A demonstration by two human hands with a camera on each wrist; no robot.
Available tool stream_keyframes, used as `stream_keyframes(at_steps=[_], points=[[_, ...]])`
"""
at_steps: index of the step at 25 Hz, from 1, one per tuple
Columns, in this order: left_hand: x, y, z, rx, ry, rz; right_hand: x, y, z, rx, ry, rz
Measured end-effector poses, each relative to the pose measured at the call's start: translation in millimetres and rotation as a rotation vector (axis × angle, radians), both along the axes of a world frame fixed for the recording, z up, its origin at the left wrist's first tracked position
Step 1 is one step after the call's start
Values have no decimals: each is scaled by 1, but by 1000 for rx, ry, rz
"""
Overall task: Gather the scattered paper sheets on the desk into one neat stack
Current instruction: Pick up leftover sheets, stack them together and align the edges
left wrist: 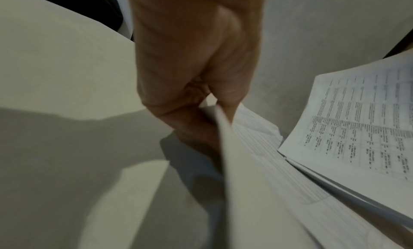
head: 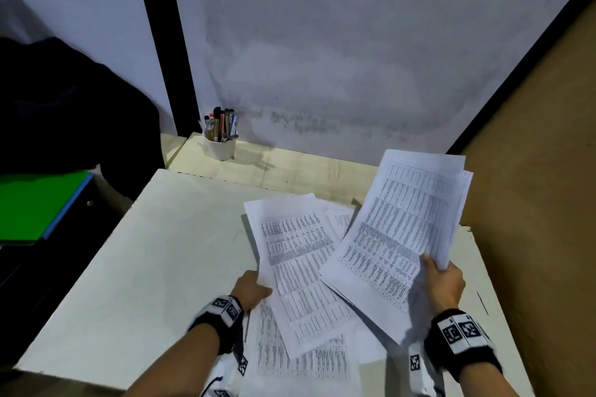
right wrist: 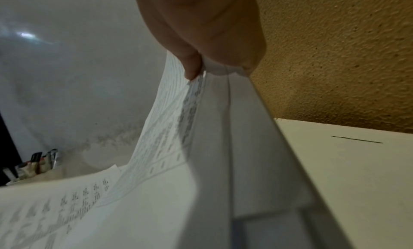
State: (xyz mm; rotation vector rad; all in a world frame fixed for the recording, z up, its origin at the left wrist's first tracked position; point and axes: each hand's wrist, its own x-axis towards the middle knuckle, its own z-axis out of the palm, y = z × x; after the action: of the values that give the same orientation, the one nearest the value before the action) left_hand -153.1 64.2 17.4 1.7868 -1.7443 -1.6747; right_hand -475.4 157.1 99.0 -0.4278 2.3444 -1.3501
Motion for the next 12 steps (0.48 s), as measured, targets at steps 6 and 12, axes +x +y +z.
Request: stream_keyframes(at_steps=[6,12], points=[[61,-29,13,-251,48,164,-23,12,10,13,0,-52],[92,-40,62,-321,316,425,-25,12,11,-47,-83,-19]])
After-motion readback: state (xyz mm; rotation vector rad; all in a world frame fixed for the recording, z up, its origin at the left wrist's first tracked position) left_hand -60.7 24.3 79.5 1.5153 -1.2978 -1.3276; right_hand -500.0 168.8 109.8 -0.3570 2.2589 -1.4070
